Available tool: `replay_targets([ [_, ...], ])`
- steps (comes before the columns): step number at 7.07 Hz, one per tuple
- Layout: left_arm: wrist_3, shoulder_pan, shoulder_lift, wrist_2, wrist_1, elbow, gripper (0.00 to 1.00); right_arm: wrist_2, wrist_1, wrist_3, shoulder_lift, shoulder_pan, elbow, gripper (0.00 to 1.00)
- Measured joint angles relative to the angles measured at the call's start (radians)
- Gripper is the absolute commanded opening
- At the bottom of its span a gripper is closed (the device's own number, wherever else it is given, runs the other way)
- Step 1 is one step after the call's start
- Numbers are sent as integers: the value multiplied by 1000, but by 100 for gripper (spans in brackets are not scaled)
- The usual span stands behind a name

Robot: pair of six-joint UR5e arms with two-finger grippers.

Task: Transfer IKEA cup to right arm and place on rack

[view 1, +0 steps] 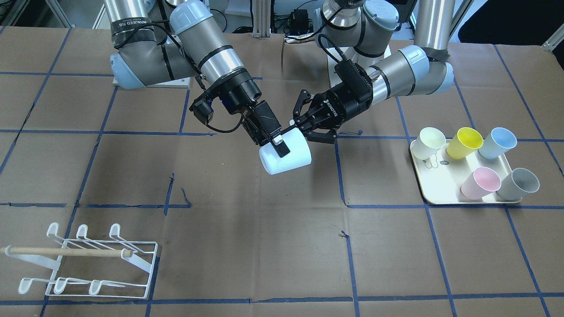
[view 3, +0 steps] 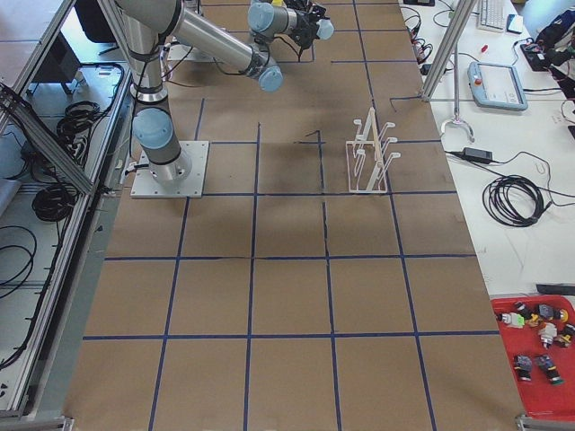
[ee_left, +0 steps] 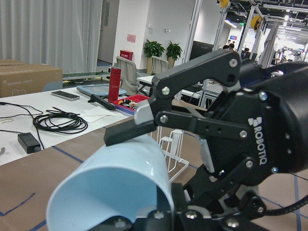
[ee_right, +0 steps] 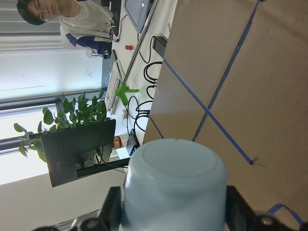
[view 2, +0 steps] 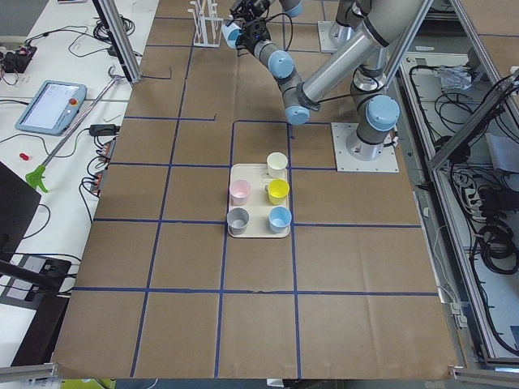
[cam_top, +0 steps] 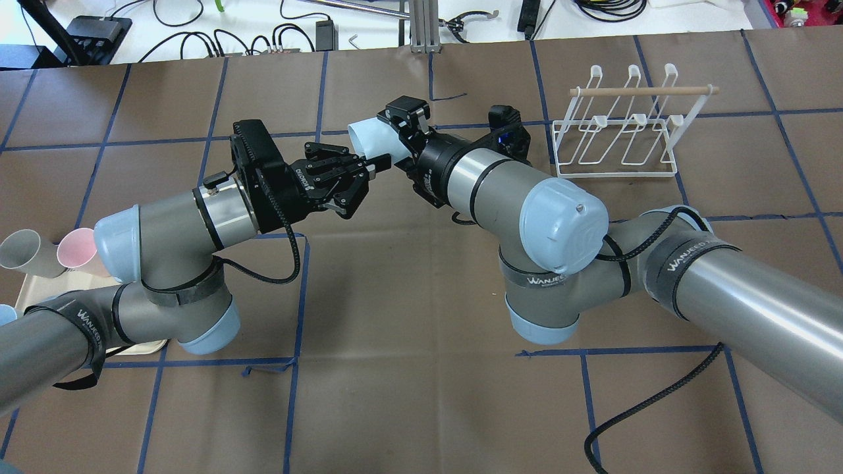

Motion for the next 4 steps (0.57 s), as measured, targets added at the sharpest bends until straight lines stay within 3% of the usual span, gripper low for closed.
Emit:
replay_targets([
  [1, 0, 0, 0, 0, 0, 0, 5, 1, 1, -2, 0, 0, 0, 54],
  [2, 0, 0, 0, 0, 0, 0, 15, 2, 1, -3, 0, 0, 0, 51],
  [4, -4, -1, 3, 21, 3, 5, 47, 4, 0, -5, -1, -1, 0, 49],
])
